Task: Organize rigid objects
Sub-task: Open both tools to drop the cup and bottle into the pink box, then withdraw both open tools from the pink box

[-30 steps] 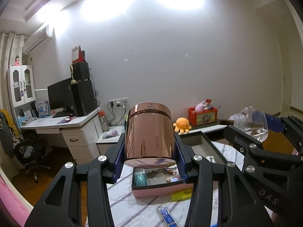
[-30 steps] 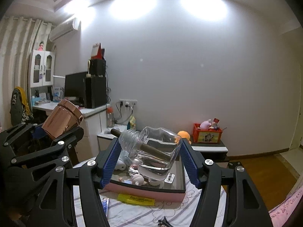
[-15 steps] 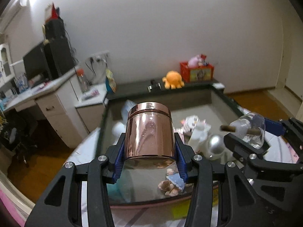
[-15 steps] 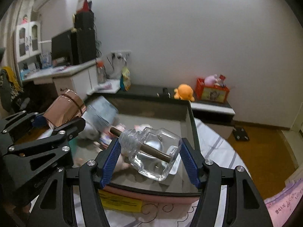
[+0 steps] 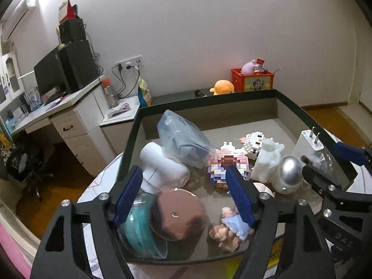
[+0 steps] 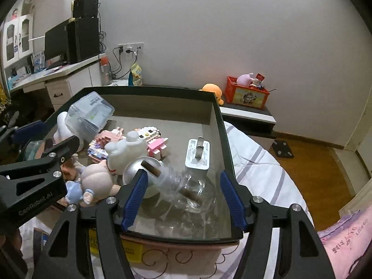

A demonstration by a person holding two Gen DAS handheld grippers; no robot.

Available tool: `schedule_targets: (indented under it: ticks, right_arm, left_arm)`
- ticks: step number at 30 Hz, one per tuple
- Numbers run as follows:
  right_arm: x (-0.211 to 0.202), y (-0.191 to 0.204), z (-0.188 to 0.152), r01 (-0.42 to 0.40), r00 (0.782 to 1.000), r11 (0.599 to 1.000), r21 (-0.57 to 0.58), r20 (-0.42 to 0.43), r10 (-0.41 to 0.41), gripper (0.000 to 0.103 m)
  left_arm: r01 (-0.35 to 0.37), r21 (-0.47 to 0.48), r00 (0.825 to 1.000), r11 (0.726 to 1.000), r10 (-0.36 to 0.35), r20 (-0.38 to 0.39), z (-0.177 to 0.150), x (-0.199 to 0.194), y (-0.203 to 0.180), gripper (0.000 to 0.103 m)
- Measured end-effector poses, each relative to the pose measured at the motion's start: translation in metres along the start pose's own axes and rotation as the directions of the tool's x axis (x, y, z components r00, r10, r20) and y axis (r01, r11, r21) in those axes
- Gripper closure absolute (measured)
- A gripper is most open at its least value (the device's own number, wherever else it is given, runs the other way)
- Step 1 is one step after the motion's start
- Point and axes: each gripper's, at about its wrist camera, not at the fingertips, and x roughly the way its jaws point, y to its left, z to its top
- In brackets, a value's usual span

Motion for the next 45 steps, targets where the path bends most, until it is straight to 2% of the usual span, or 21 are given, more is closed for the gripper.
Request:
schedule_targets:
  ticks: [2,4,5,8,11,17,23,25,31,37,40,45]
  right_arm:
    - [-0.009,-0.001,0.001,-0.028,0.999,1.000,0.013,0.016,0.028,0.022]
    - [-0.021,-0.001,0.003,-0.008,0.999,1.000,0.010,0.037,0.008,0.021]
    - [-0.033,-0.002,0.003,-0.002,0.998,1.000,0.012,0.058,0.001,0.021]
    - [-0.062,-0.007,0.005,-0.033,0.994,0.998,0.046,0.105,0.028,0.020]
    - [-0.093,-0.007,0.004,-0.039,0.986,0.998,0.053,0.163,0.029,0.014]
    - [-0.159,0.000,-0.010,-0.076,0.956,0.996,0.043,0.288,0.060,0.014]
    - [-0.209,0.015,-0.035,-0.082,0.904,0.997,-0.006,0.421,0.077,0.013]
    - [-0.221,0.017,-0.043,-0.076,0.897,0.997,-0.012,0.436,0.074,0.013]
    - [-0.249,0.016,-0.065,-0.072,0.883,0.997,-0.004,0.465,0.066,0.013]
    - [-0.267,0.010,-0.079,-0.037,0.885,0.999,0.003,0.465,0.031,0.013]
    - [-0.271,0.006,-0.085,-0.025,0.888,1.000,0.011,0.460,0.017,0.013]
    - [-0.276,0.002,-0.094,-0.014,0.893,1.000,0.020,0.450,0.003,0.013]
  left_arm:
    - [-0.002,-0.006,1.000,1.000,0.002,0.021,0.001,-0.010,0.003,0.017]
    - [0.002,-0.020,0.999,1.000,-0.001,0.041,0.003,-0.026,0.008,0.015]
    - [0.008,-0.028,0.999,1.000,-0.006,0.051,0.004,-0.034,0.011,0.009]
    - [0.028,-0.058,0.992,0.998,-0.021,0.122,0.001,-0.069,0.020,0.002]
    - [0.043,-0.080,0.983,0.996,-0.028,0.182,-0.004,-0.106,0.025,0.000]
    - [0.049,-0.098,0.964,0.994,-0.021,0.266,-0.026,-0.171,0.030,0.000]
    - [0.003,-0.091,0.926,0.996,0.031,0.376,-0.053,-0.231,0.028,0.000]
    - [-0.012,-0.087,0.913,0.996,0.047,0.406,-0.062,-0.246,0.026,0.000]
    - [-0.019,-0.072,0.901,0.997,0.048,0.430,-0.076,-0.268,0.015,0.000]
    - [0.001,-0.050,0.893,0.999,0.022,0.449,-0.084,-0.279,0.003,0.000]
    - [0.010,-0.045,0.891,0.999,0.011,0.453,-0.088,-0.281,-0.002,0.000]
    - [0.023,-0.033,0.899,0.999,-0.006,0.437,-0.092,-0.278,-0.007,0.000]
